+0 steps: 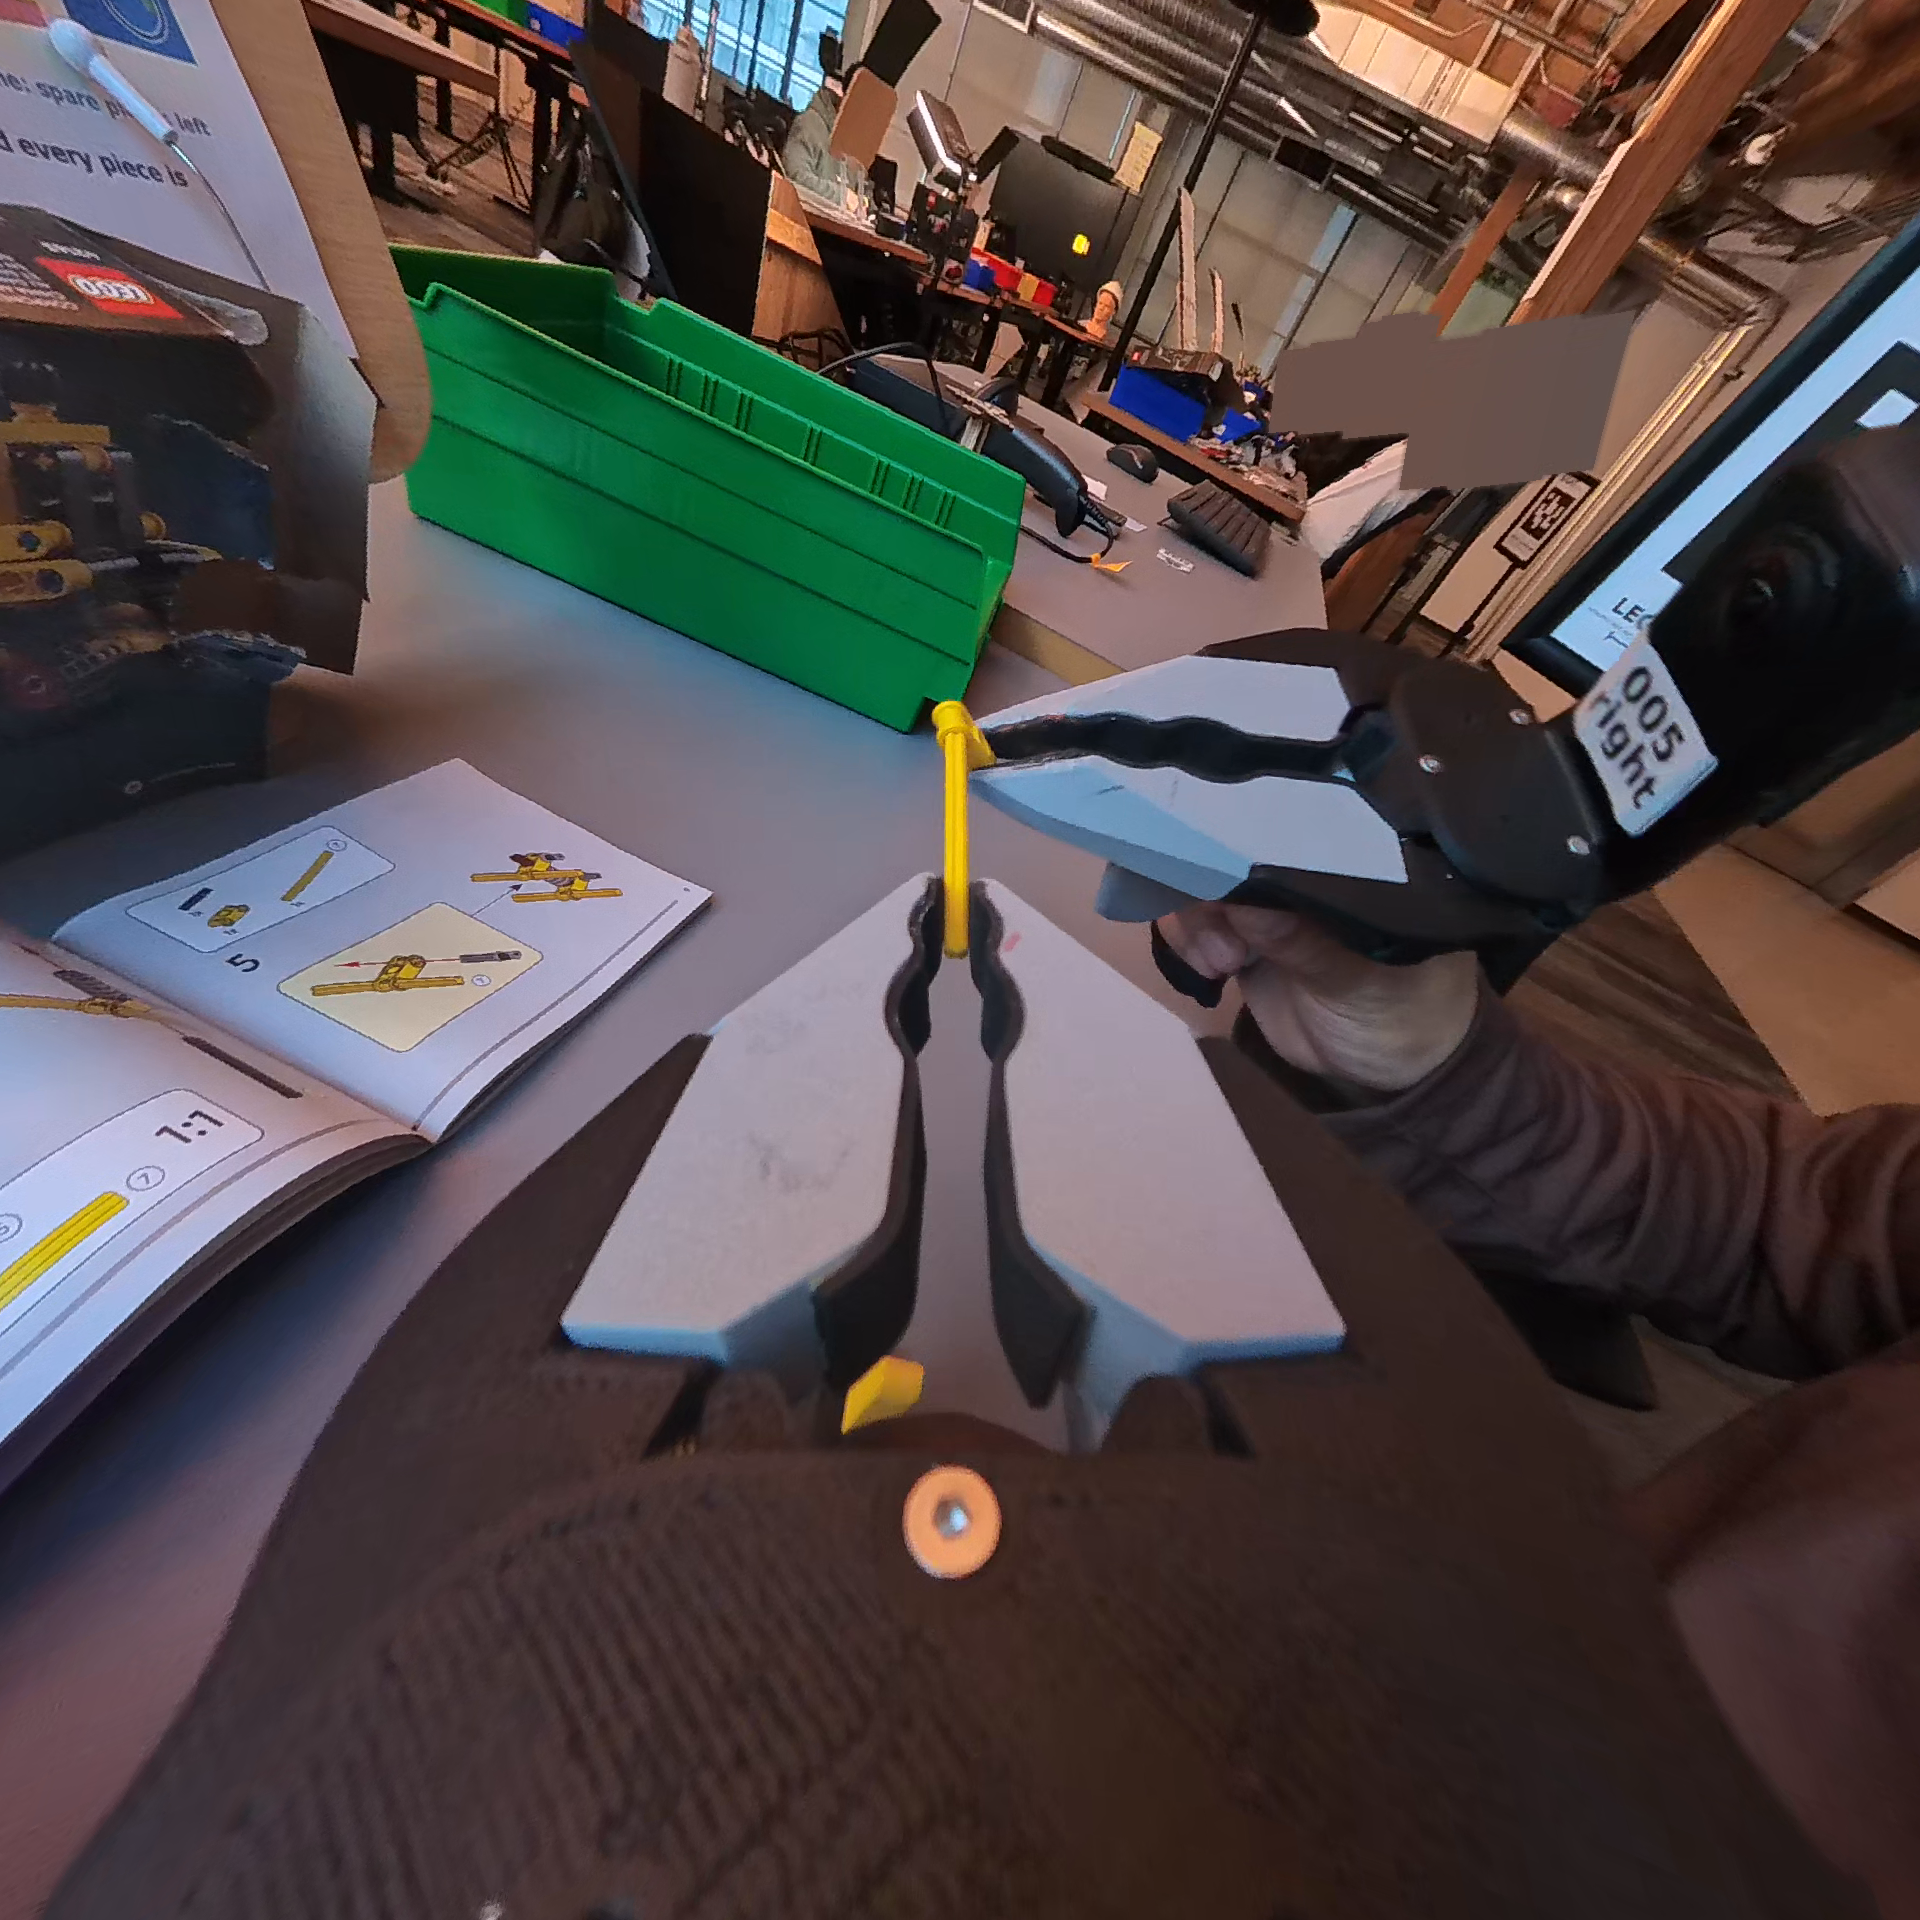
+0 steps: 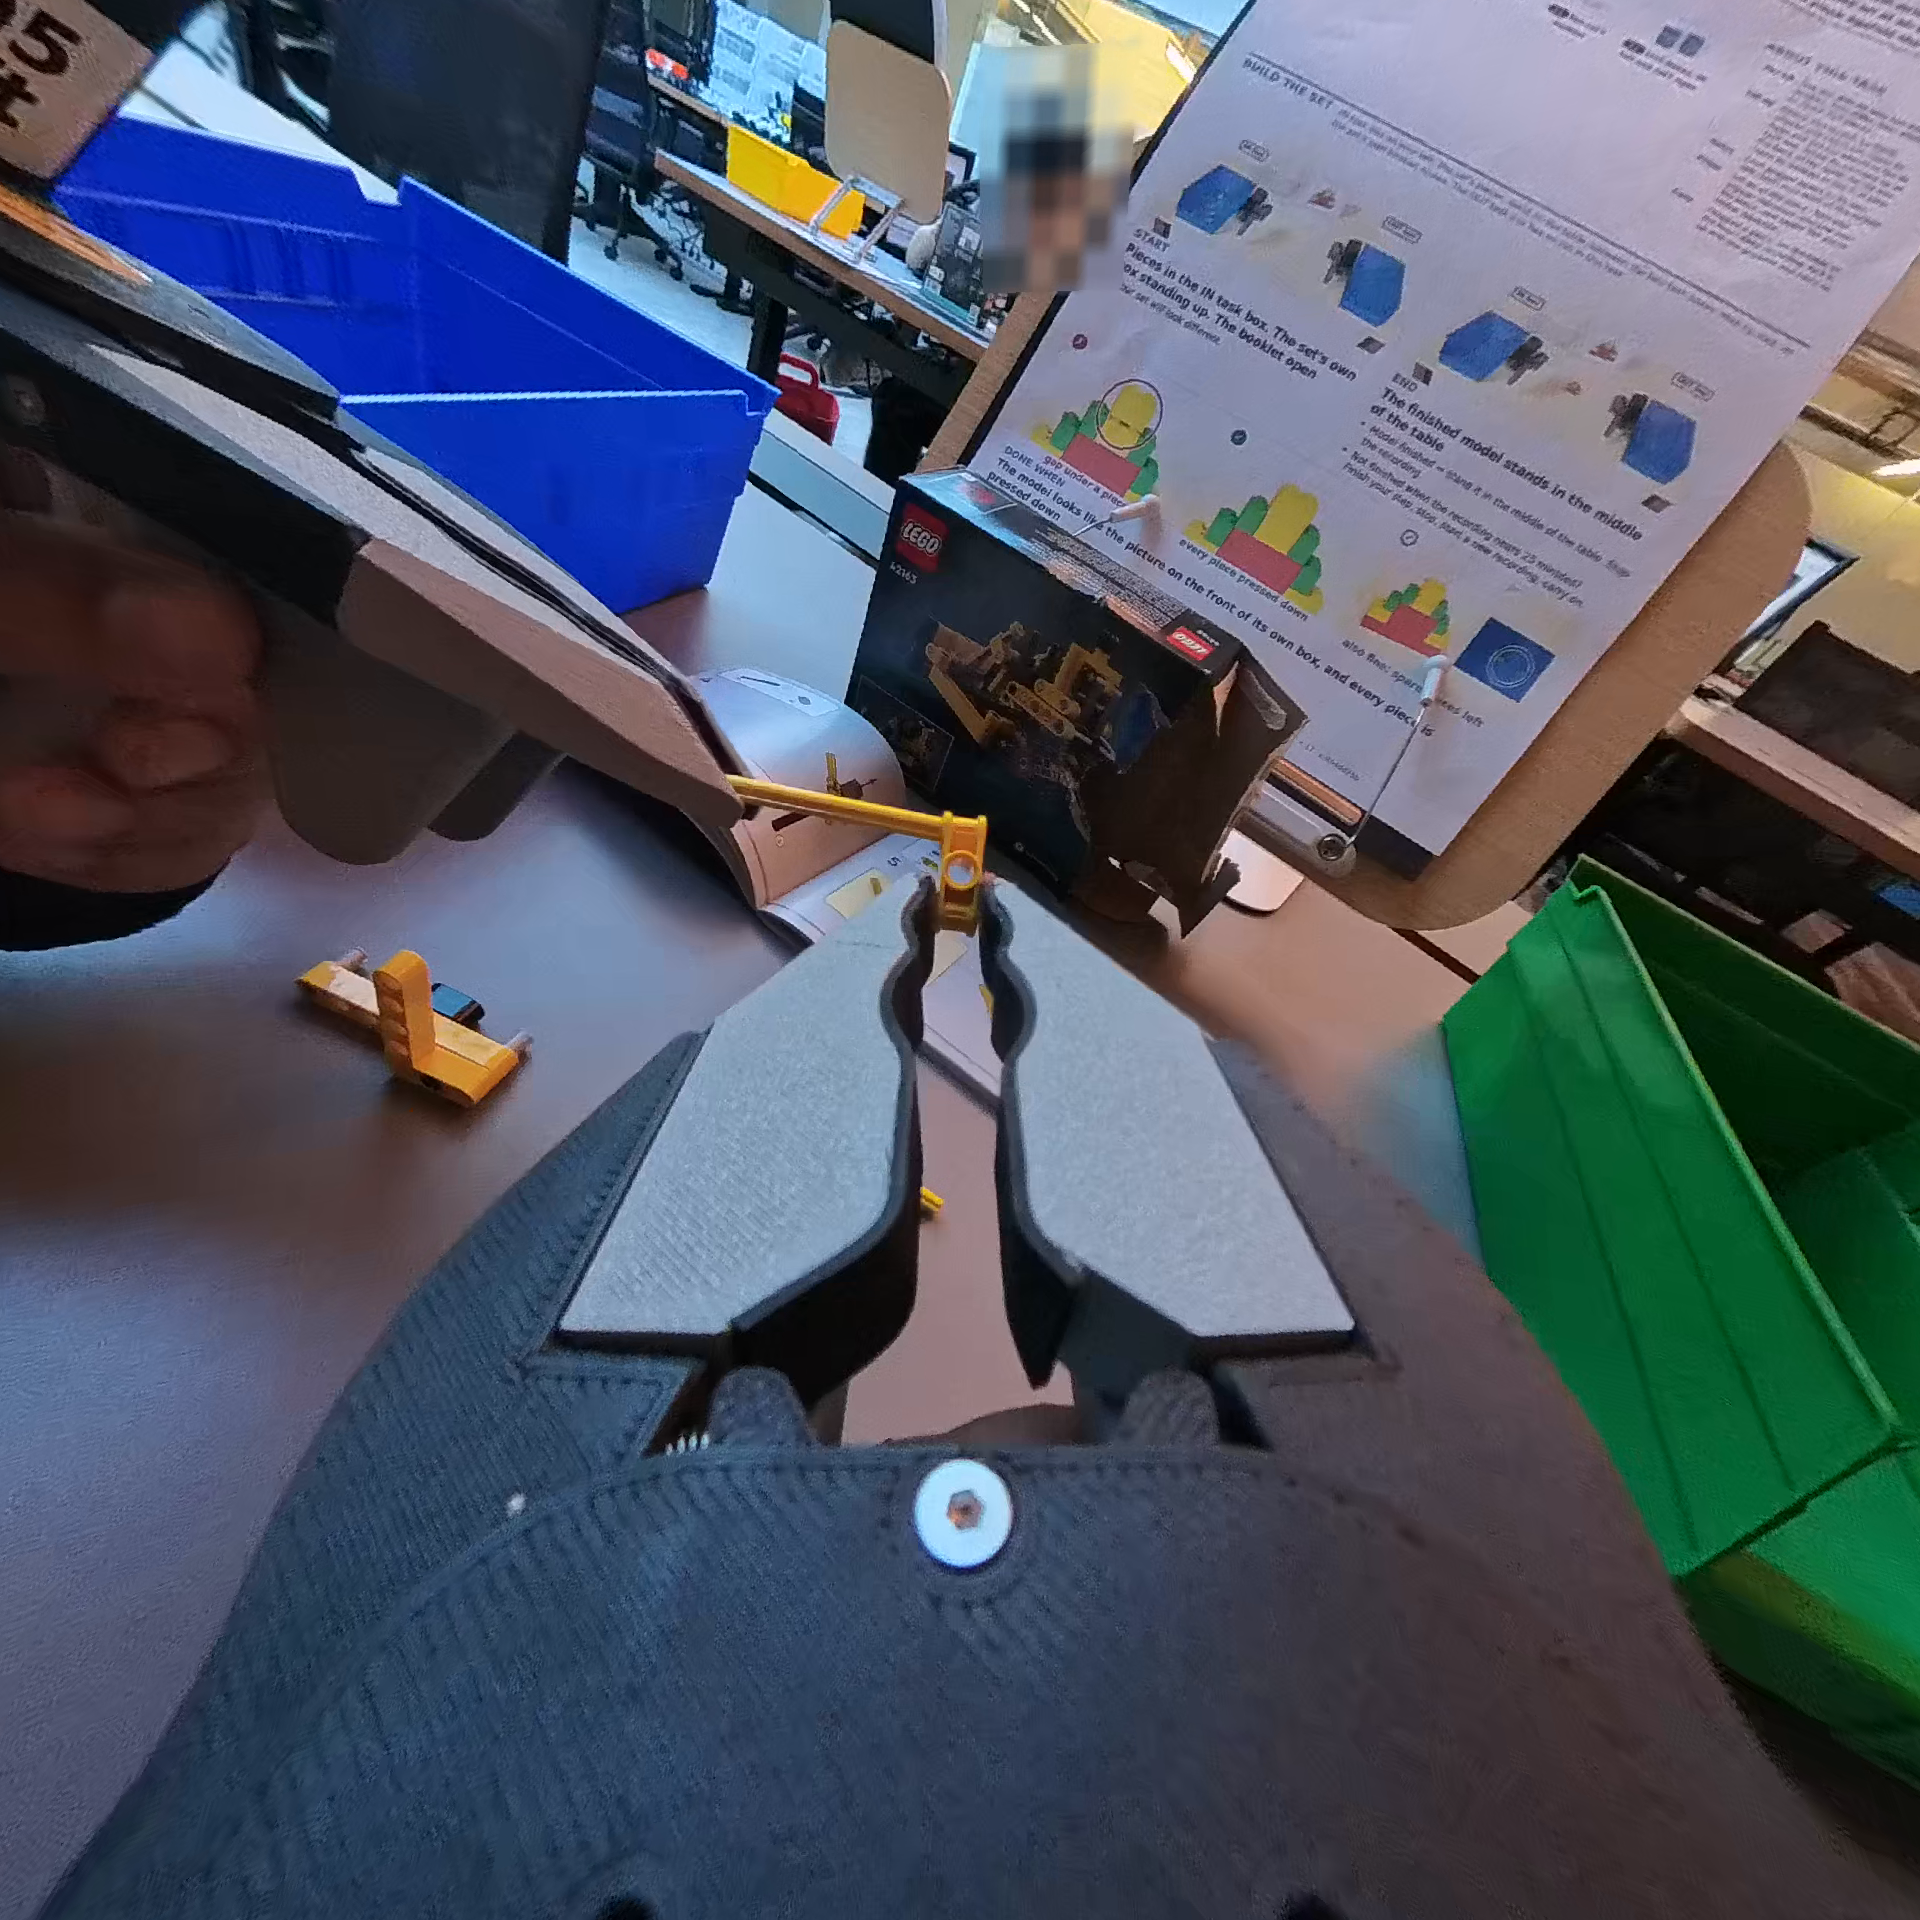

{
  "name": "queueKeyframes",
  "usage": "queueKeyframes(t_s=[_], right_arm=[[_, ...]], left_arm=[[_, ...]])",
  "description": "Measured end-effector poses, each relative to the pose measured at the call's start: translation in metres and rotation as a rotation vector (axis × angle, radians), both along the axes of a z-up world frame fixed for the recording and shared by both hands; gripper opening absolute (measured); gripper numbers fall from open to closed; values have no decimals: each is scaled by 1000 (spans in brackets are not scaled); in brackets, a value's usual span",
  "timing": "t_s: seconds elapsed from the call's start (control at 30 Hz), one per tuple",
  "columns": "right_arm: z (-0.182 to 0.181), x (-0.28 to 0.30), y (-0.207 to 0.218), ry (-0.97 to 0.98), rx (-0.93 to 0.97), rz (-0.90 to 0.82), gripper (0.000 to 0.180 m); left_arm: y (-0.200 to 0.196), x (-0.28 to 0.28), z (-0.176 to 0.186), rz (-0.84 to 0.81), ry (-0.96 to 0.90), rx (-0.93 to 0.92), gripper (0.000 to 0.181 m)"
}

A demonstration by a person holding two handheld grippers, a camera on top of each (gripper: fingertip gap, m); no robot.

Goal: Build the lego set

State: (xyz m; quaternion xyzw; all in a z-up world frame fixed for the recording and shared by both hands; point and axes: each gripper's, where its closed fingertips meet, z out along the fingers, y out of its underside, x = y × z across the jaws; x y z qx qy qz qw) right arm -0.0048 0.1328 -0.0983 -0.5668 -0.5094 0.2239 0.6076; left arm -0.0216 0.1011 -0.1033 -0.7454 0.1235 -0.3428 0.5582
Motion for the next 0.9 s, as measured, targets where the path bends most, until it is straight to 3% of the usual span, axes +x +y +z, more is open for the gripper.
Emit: queueKeyframes(t_s=[0.37, 0.63, 0.9], right_arm=[[-6, -1, -1, 109, -296, 101, 4], [-12, -3, 0, 56, -238, 68, 4], [-18, -4, 2, -65, -38, -16, 5]], left_arm=[[1, -1, -4, 41, 101, 12, 2], [2, -3, -10, 53, 131, -10, 2], [3, -4, -16, 62, 166, -32, 2]])
